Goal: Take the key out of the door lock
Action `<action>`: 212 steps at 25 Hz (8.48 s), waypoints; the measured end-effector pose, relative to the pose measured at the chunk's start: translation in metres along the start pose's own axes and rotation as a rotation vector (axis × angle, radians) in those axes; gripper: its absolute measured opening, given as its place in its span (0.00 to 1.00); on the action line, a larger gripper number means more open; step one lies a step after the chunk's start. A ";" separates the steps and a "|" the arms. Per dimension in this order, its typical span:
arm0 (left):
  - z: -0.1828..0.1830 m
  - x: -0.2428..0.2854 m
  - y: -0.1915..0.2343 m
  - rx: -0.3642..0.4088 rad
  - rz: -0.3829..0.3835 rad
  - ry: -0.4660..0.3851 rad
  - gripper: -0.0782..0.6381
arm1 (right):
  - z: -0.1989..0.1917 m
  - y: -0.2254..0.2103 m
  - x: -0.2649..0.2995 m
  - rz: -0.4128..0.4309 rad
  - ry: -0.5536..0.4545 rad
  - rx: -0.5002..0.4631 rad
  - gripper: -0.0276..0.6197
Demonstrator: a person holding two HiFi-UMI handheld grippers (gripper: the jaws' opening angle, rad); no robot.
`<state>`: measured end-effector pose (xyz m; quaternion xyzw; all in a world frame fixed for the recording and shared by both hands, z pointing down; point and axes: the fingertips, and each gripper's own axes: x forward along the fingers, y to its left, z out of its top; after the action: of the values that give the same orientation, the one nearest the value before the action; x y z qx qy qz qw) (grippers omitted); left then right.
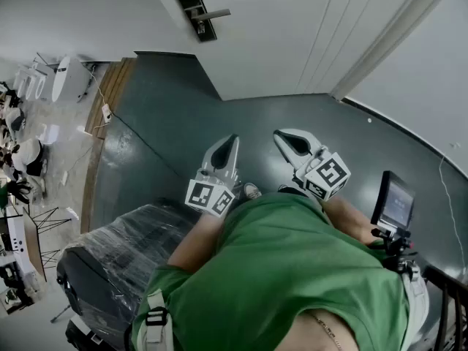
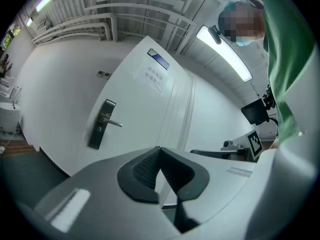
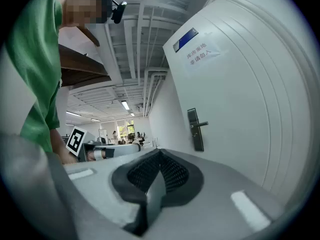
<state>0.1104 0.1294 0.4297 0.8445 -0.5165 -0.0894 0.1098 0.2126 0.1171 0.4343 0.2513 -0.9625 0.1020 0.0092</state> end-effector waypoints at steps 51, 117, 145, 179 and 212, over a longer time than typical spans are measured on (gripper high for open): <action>0.030 -0.032 0.101 -0.018 0.056 -0.039 0.11 | 0.021 0.006 0.078 -0.044 -0.012 -0.062 0.05; 0.057 0.137 0.288 -0.007 0.262 -0.063 0.11 | 0.069 -0.178 0.264 0.139 0.026 -0.166 0.05; 0.077 0.188 0.413 0.098 -0.058 0.063 0.11 | 0.008 -0.170 0.356 -0.150 -0.002 0.185 0.05; 0.111 0.287 0.410 0.353 -0.482 0.138 0.60 | -0.012 -0.206 0.408 -0.049 -0.067 0.771 0.38; 0.154 0.308 0.371 0.375 -0.621 0.042 0.50 | -0.013 -0.223 0.416 -0.036 -0.162 0.952 0.12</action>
<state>-0.1080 -0.3234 0.3731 0.9683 -0.2403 -0.0047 -0.0686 -0.0430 -0.2710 0.5181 0.2514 -0.8020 0.5110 -0.1802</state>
